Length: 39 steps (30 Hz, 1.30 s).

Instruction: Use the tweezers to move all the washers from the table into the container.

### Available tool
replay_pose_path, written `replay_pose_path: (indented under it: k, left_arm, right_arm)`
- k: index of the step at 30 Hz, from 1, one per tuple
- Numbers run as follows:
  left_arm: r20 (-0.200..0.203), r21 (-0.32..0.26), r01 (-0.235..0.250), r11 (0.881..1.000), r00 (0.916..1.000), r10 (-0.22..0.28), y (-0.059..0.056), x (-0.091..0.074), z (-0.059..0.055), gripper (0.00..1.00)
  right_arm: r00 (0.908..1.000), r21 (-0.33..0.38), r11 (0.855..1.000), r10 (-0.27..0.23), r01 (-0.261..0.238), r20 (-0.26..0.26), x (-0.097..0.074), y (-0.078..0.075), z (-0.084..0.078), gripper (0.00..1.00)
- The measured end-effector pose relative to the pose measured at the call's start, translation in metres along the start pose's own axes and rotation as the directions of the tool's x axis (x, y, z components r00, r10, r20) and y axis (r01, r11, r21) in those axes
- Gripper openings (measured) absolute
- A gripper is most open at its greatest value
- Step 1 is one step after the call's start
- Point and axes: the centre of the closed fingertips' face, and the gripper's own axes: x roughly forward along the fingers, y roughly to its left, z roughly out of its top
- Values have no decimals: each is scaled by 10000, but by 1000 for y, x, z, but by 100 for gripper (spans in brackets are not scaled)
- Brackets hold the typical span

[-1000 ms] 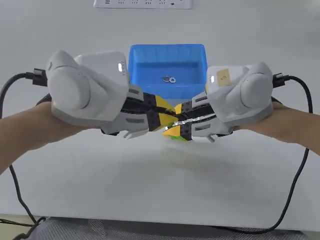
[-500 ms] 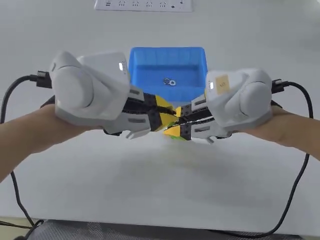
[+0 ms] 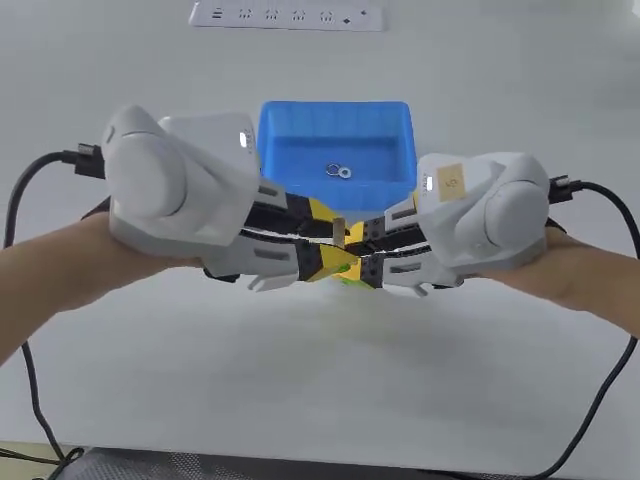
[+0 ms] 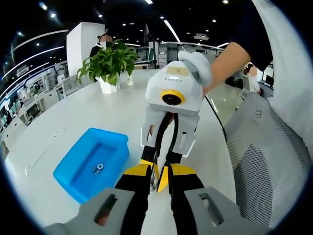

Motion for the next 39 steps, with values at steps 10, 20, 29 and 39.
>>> replay_pose_path:
  k: [10,20,29,39]
  left_arm:
    - [217,-671,-315,9973,9992,330,5,-19,-1,27]
    - [109,-1431,-849,9861,9961,874,9,-48,-14,46]
    - [110,-1390,-1270,9821,9915,1298,11,-71,-22,54]
    - [230,-1900,-1870,9638,9806,1948,16,-80,-30,70]
  right_arm:
    - [9994,341,9991,-244,236,252,-5,-6,7,9]
    - [9977,605,9972,-475,446,482,-25,-14,19,9]
    - [9938,575,9961,-723,675,847,-47,-23,55,9]
    - [9870,468,9928,-1151,1105,1120,-59,-44,79,9]
